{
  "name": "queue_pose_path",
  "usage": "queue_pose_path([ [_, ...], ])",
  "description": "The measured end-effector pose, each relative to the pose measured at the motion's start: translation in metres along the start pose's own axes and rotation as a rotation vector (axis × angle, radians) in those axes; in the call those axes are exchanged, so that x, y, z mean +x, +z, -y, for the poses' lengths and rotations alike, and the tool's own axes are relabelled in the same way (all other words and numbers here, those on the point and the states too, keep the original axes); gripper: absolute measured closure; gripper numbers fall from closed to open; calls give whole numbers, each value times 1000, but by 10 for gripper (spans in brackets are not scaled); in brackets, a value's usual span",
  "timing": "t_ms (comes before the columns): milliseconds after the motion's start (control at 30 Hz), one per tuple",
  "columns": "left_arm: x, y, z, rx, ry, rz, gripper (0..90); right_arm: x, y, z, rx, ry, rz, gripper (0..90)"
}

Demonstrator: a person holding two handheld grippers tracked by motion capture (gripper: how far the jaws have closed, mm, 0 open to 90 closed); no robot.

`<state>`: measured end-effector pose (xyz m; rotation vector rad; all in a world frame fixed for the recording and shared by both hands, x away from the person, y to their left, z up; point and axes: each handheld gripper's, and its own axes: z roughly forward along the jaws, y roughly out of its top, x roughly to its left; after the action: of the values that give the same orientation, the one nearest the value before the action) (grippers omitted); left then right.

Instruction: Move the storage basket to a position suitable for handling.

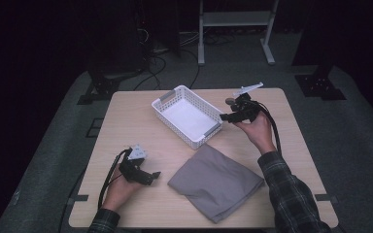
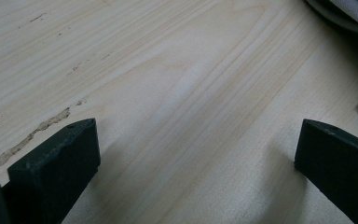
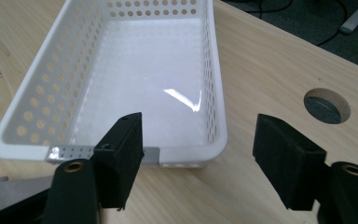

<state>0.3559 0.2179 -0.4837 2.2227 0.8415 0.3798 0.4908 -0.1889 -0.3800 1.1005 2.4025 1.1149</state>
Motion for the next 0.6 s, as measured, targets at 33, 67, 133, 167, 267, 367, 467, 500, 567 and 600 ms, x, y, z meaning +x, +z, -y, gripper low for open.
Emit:
queue_pose_path([
  [33, 0, 0, 0, 0, 0, 0, 0, -1, 3, -2, 3, -6, 0, 351],
  [67, 0, 0, 0, 0, 0, 0, 0, -1, 6, -4, 5, -6, 3, 370],
  [133, 0, 0, 0, 0, 0, 0, 0, -2, 12, -7, 16, -4, 7, 391],
  [167, 0, 0, 0, 0, 0, 0, 0, -3, 14, -9, 19, -3, 9, 406],
  [267, 0, 0, 0, 0, 1, 0, 0, -2, 22, -12, 24, -5, 19, 458],
  [367, 0, 0, 0, 0, 1, 1, 0, -3, 29, -13, 31, -9, 25, 506],
  [467, 0, 0, 0, -2, 0, 2, 0, -5, 38, -15, 45, -7, 37, 553],
  [500, 0, 0, 0, -2, 0, 2, 0, -5, 40, -15, 46, -7, 45, 577],
  [567, 0, 0, 0, -2, 0, 2, 0, -6, 43, -17, 47, -1, 54, 613],
  [600, 0, 0, 0, -2, 0, 2, 0, -6, 45, -17, 53, -4, 61, 628],
])
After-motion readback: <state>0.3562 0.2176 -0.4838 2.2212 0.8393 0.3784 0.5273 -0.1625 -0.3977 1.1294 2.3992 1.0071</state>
